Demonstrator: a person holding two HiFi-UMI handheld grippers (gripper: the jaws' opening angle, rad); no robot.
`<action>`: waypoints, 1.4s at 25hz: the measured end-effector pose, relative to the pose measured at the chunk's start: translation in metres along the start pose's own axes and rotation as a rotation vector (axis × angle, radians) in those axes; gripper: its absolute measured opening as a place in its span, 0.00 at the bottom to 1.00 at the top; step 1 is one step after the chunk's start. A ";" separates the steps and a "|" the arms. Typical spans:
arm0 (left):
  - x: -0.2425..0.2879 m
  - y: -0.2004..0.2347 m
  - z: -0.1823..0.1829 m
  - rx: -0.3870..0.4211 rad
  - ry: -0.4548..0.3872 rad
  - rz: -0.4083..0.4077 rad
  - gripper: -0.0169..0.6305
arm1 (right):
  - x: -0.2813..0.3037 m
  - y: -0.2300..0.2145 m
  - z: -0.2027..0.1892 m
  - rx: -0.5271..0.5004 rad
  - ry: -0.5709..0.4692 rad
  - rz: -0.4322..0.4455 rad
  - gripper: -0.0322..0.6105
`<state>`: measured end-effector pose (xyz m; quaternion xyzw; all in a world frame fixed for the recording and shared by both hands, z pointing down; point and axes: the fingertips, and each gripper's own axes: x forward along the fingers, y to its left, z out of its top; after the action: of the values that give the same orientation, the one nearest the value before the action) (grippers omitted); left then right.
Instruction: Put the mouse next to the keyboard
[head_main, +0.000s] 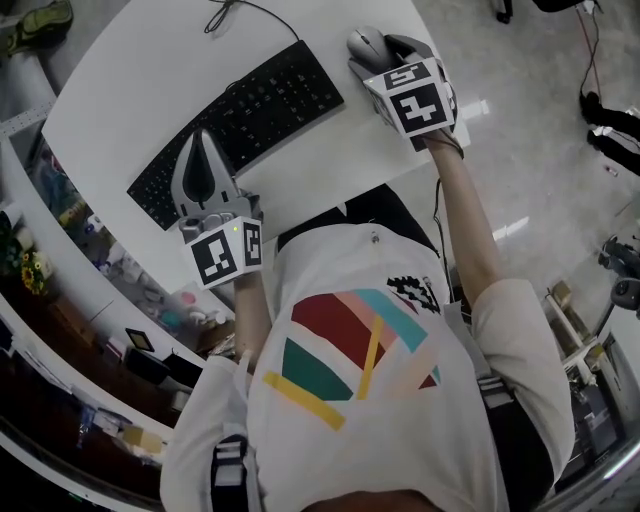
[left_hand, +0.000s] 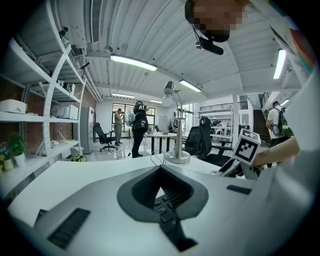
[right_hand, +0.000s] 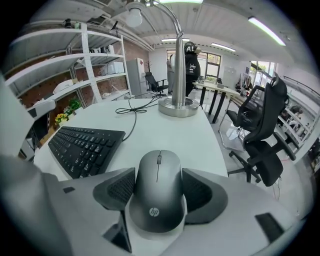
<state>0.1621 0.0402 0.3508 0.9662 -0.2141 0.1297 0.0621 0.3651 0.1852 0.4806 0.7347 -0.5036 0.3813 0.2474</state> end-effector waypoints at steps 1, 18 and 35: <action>0.000 0.001 0.000 -0.001 -0.001 0.000 0.09 | 0.001 0.001 0.001 0.005 0.001 0.002 0.52; -0.026 0.035 0.027 -0.002 -0.105 0.081 0.09 | 0.002 -0.011 -0.012 0.041 -0.089 0.015 0.52; -0.076 0.096 0.142 -0.023 -0.385 0.188 0.09 | -0.146 0.174 0.202 0.101 -0.653 0.496 0.52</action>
<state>0.0863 -0.0413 0.1996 0.9482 -0.3125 -0.0543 0.0190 0.2371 0.0504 0.2406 0.6845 -0.6982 0.2006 -0.0610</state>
